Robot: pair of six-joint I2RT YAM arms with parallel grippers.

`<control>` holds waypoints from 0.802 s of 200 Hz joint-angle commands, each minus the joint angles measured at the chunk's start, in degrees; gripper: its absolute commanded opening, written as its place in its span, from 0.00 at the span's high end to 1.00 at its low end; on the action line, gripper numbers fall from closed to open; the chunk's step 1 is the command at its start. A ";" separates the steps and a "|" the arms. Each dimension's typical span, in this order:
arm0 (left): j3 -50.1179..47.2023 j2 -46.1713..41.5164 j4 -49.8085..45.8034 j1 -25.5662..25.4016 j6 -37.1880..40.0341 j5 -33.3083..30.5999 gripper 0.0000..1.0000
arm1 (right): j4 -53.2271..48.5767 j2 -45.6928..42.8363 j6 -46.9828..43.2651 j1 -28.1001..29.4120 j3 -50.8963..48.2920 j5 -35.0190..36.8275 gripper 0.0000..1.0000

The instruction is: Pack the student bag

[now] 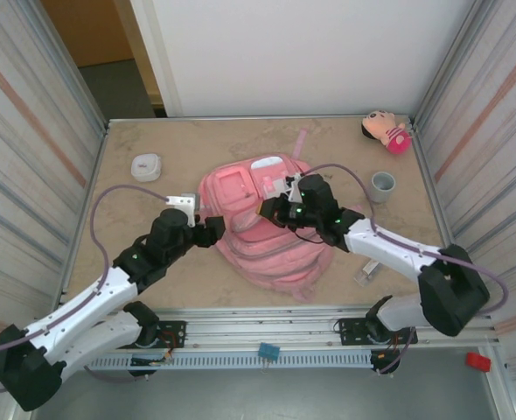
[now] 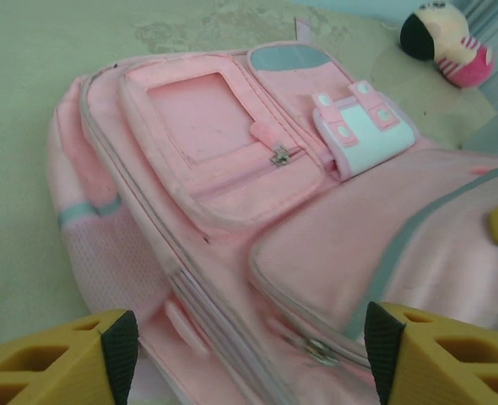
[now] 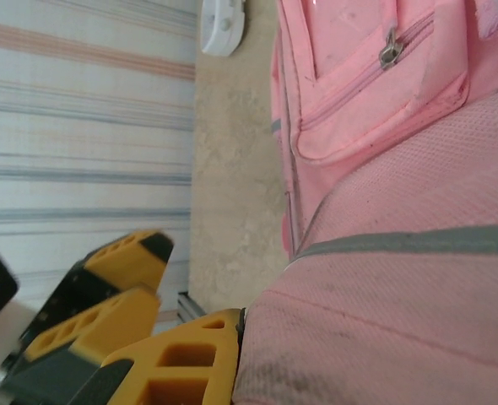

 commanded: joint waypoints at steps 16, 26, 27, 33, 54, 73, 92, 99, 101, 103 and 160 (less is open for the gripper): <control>0.02 -3.29 -3.37 -0.06 -3.95 -3.60 0.27 | 10.70 9.69 2.64 3.03 5.32 7.30 1.00; 0.07 -3.67 -3.63 -0.06 -4.13 -3.41 0.27 | 10.95 11.31 4.53 3.52 6.49 6.64 0.97; 0.07 -3.73 -3.70 -0.11 -4.13 -3.43 0.27 | 10.92 11.51 4.53 3.54 6.58 6.53 0.96; 0.15 -3.86 -3.91 -0.07 -4.14 -3.25 0.27 | 10.56 12.10 4.50 3.78 7.28 6.14 0.91; 0.50 -4.22 -4.89 -0.15 -4.25 -2.72 0.27 | 7.04 11.88 3.67 4.27 8.23 5.48 0.72; 0.98 -4.24 -5.17 -0.15 -4.27 -1.79 0.26 | -0.31 9.08 -1.17 4.44 8.77 5.64 0.59; 1.60 -3.58 -4.68 -0.19 -4.53 -0.71 0.24 | -10.76 4.85 -6.22 4.35 9.68 7.08 0.53; 1.96 -3.09 -4.56 -0.26 -4.57 -0.24 0.23 | -14.82 3.42 -8.31 4.20 9.93 7.87 0.52; 2.06 -2.91 -4.50 -0.29 -4.57 -0.14 0.23 | -15.90 2.64 -8.95 4.14 9.98 8.02 0.51; 2.20 -2.73 -4.46 -0.32 -4.58 -0.07 0.23 | -17.01 2.05 -9.48 4.10 10.05 8.25 0.51; 7.26 4.96 -2.47 -6.74 -1.18 -1.30 0.17 | -38.88 -8.42 -20.88 -2.85 11.85 6.00 0.39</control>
